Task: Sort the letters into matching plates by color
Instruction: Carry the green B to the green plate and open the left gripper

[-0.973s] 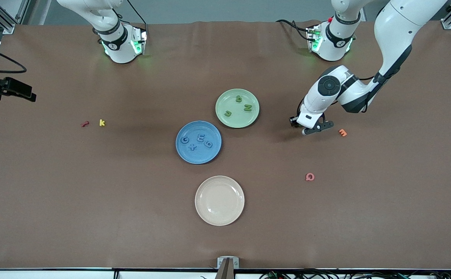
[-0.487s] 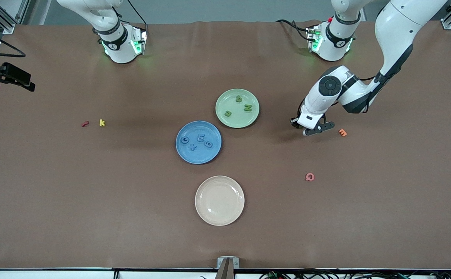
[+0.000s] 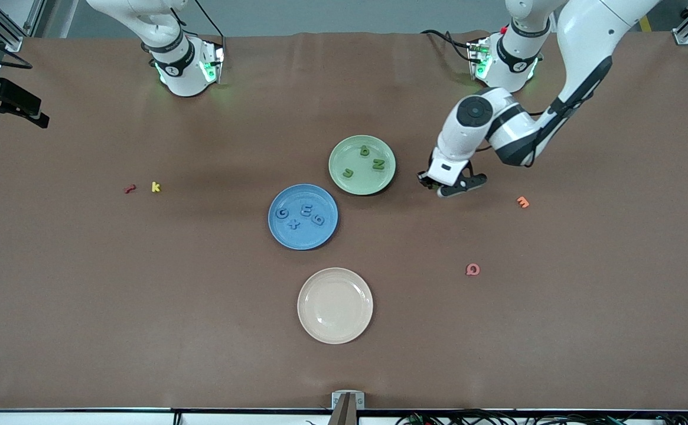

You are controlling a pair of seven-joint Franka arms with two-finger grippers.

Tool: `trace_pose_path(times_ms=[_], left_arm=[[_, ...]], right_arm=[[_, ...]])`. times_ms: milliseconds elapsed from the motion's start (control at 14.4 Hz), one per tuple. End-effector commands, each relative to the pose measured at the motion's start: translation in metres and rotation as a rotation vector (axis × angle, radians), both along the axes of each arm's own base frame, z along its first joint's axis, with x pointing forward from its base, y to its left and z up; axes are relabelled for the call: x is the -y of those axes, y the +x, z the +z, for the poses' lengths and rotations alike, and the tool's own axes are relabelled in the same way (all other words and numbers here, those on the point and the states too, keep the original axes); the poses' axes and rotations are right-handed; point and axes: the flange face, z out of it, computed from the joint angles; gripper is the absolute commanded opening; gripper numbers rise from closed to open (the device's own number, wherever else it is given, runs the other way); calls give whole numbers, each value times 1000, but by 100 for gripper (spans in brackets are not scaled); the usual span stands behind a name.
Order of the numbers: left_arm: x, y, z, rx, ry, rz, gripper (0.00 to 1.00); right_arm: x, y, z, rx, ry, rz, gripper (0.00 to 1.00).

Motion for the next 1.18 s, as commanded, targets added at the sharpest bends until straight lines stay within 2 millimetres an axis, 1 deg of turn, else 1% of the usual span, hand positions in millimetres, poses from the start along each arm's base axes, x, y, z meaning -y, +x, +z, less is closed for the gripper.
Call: trace_pose_path(times_ms=[0,70,139,278,417,487,765,904,1112], left_arm=[[48,-24,13,-8,-6,13,21],[66,-34,16,-13,-17,16,21],[82,-40,19,-20,-23,23,21],[116,-54,20,-62,2,23,21],[139,-64,17,-82,8,38,21],[153,-72,15,-78,11,36,21],[191,-78,-3,-56,31,70,21],[203,-79,-8,-57,26,78,21],[214,-83,-9,-64,17,78,21]], right_arm=[[2,-12,-2,17,11,12,100],[2,-12,-3,17,11,12,100],[2,-12,-3,19,11,15,100],[1,-11,-2,24,10,20,100],[1,-10,-2,30,-10,24,100],[2,-10,-2,31,-21,25,100],[1,-9,-1,39,-22,26,100],[2,-9,-1,45,-20,23,100],[3,-8,0,52,-17,28,100]])
